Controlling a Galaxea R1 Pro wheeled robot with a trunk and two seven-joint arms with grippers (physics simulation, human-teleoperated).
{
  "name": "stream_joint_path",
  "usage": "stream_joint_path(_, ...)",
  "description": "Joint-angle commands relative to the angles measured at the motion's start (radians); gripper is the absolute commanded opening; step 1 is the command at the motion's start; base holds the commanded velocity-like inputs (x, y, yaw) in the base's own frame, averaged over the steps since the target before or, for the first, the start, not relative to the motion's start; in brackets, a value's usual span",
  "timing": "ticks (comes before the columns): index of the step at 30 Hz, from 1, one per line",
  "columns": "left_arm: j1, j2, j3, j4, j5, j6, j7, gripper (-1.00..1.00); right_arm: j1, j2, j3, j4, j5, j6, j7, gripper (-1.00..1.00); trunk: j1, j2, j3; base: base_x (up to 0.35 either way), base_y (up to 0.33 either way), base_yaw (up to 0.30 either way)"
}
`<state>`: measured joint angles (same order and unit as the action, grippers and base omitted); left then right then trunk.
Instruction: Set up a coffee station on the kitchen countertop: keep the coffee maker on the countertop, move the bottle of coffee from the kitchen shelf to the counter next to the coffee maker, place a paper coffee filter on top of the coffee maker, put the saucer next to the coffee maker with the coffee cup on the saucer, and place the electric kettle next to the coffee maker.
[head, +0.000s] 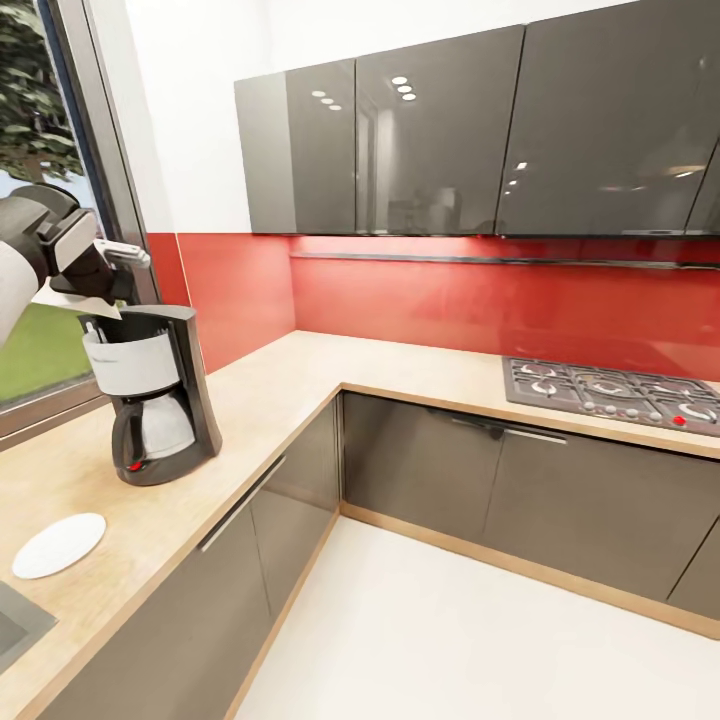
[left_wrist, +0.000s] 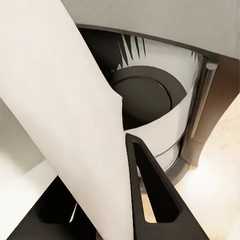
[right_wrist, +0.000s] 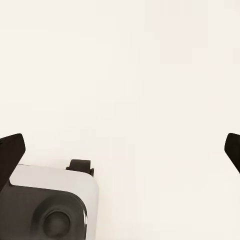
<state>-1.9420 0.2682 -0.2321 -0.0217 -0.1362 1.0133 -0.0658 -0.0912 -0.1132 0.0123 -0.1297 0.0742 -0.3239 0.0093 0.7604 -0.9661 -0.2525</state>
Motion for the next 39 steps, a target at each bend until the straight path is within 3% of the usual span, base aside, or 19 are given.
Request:
stream_joint_path(1,0.0,0.0,0.001,-0.001,-0.011,0.004,-0.008,-1.0,-0.001,0.0,0.0,0.001,0.007,-0.003,0.0,1.0,0.0,-0.001,-0.001,0.0,0.0,0.0)
stream_joint_path(17,0.022,0.002,0.0,-0.003,-0.011,0.002,-0.006,-1.0,-0.001,0.0,0.0,0.001,0.007,-0.003,0.0,1.0,0.0,-0.001,-0.001,0.097,0.0,0.0)
stream_joint_path(29,0.026,0.016,0.0,-0.003,-0.011,0.002,-0.007,-1.0,-0.001,0.0,0.0,0.001,0.007,-0.003,-0.001,1.0,0.0,-0.001,-0.002,0.012,0.0,0.0)
stream_joint_path(39,0.026,0.021,0.0,-0.003,-0.011,0.002,-0.007,-1.0,-0.001,0.0,0.0,0.001,0.007,-0.003,-0.001,1.0,0.0,-0.001,-0.014,0.0,0.0,0.0)
